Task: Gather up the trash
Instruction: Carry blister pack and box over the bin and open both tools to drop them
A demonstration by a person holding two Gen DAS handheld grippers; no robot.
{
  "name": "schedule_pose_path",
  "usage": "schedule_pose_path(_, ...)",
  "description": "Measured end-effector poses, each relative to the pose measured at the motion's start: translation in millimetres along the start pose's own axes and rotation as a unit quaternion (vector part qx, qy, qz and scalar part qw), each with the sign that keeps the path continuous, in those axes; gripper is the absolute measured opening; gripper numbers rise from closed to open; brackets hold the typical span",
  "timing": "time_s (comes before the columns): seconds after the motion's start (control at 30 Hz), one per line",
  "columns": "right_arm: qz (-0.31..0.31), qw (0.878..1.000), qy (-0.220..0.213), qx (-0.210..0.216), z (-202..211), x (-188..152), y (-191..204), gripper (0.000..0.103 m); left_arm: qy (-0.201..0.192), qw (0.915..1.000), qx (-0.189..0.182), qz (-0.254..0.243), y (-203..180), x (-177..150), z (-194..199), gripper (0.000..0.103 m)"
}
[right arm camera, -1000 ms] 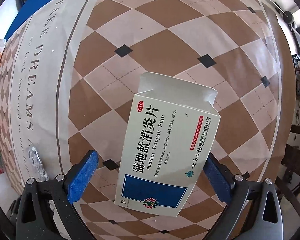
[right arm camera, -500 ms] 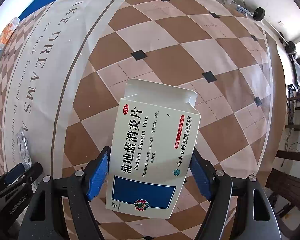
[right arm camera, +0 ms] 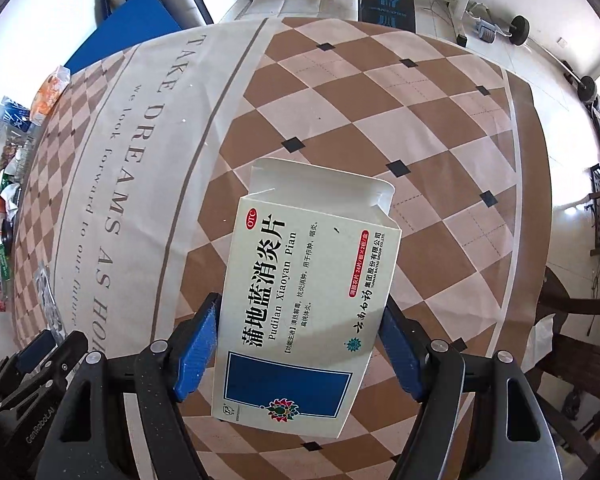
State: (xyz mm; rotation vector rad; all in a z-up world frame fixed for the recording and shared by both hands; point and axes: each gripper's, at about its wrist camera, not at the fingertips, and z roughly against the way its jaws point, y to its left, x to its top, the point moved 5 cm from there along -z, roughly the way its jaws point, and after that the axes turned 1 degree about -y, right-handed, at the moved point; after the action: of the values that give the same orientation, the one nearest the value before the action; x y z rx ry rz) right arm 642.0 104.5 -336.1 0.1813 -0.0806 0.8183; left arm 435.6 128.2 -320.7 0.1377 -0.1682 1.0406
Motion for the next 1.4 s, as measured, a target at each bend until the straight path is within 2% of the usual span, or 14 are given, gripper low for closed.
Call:
schedule_pose_path(0.1, 0.008, 1.000, -0.013, 0.010, 15.1, -4.7, -9.5, 0.077, -0.017, 0.9998, -0.009, 0.000, 6.6, -6.4, 22.2, 0.057)
schedule_pose_path(0.23, 0.015, 0.999, -0.027, 0.024, 29.9, -26.4, 3.2, 0.077, -0.041, 0.9989, -0.023, 0.000, 20.9, -20.8, 47.5, 0.057)
schedule_pose_path(0.43, 0.027, 0.998, -0.052, 0.039, 71.1, -80.0, 23.9, 0.077, -0.073, 0.9963, -0.046, -0.007, 50.6, -65.5, 85.8, 0.057)
schedule_pose_path(0.6, 0.026, 0.996, -0.077, 0.038, 104.0, -149.3, 39.7, 0.077, -0.090, 0.9937, -0.065, -0.016, 84.9, -124.1, 112.2, 0.057)
schedule_pose_path(0.8, 0.020, 0.996, -0.077, 0.030, 122.4, -263.3, 57.7, 0.077, -0.076, 0.9937, -0.081, -0.019, 134.9, -209.0, 122.8, 0.057)
schedule_pose_path(1.07, 0.033, 0.999, -0.006, 0.040, 82.0, -410.2, 84.8, 0.077, -0.010, 0.9963, -0.084, -0.013, 180.6, -315.0, 84.6, 0.057)
schedule_pose_path(1.23, 0.059, 0.996, 0.051, 0.034, 31.1, -480.2, 92.4, 0.077, 0.049, 0.9943, -0.093, 0.019, 195.5, -365.1, 29.8, 0.057)
schedule_pose_path(1.4, 0.060, 0.992, 0.107, 0.034, -37.4, -539.3, 85.2, 0.077, 0.097, 0.9889, -0.105, 0.039, 197.5, -394.3, -44.2, 0.057)
